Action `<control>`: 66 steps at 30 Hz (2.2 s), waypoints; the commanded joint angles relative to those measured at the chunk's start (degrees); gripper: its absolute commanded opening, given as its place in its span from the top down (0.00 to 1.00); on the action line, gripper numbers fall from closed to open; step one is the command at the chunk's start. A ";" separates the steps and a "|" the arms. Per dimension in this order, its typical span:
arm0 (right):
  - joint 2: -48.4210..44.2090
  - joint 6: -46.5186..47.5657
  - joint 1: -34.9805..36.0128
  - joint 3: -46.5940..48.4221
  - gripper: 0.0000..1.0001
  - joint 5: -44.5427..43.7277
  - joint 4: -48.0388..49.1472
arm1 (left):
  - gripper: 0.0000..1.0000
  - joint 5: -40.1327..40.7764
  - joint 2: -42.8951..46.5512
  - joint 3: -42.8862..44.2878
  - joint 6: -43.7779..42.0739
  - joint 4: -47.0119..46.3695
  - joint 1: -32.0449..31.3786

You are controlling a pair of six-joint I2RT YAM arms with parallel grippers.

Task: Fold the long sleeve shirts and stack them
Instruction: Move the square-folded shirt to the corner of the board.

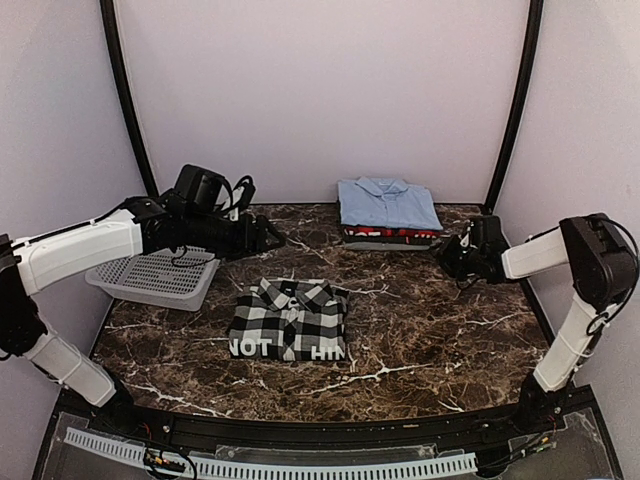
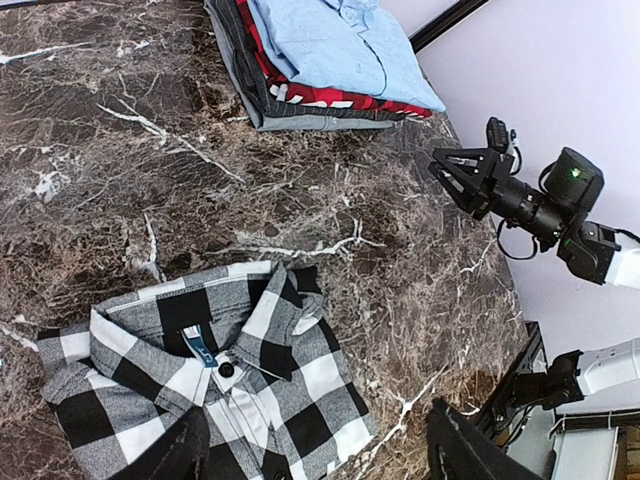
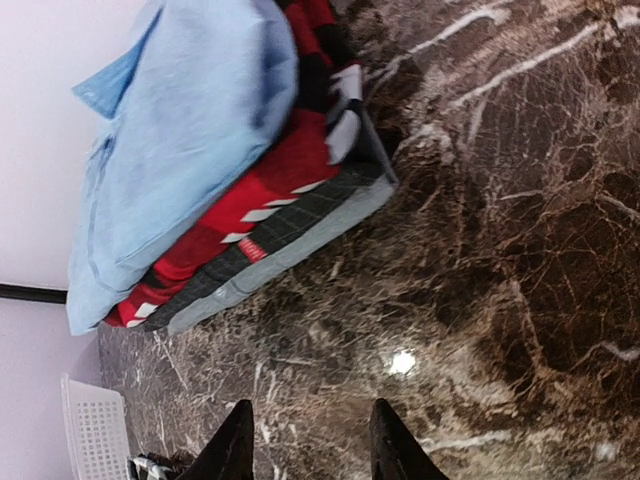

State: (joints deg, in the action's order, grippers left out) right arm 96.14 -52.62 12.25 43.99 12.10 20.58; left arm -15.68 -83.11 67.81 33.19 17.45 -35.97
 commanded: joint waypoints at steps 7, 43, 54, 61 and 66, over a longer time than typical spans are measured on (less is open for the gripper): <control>14.10 -4.28 -3.73 9.62 0.69 3.01 6.31 | 0.27 0.38 5.44 -2.76 -0.68 -0.61 -0.33; 25.72 -4.95 -3.83 20.32 1.00 -2.24 1.08 | 0.27 0.90 5.76 -2.73 -0.19 0.29 -0.25; 13.37 -0.34 -4.12 10.76 1.00 0.82 -1.02 | 0.27 0.24 4.85 -3.66 1.35 -1.39 -0.25; 2.79 5.79 -4.45 2.05 1.00 3.28 -9.56 | 0.27 -0.59 3.66 -4.30 2.72 -3.13 -0.22; -5.69 7.25 -7.27 -5.09 1.00 5.40 -14.44 | 0.27 -1.50 2.74 -4.47 3.57 -4.14 -0.31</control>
State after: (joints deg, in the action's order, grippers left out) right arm 96.09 -48.25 7.46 43.18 15.20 11.22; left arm -15.84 -79.96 64.29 35.62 15.25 -35.97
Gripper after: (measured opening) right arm 0.004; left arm 0.729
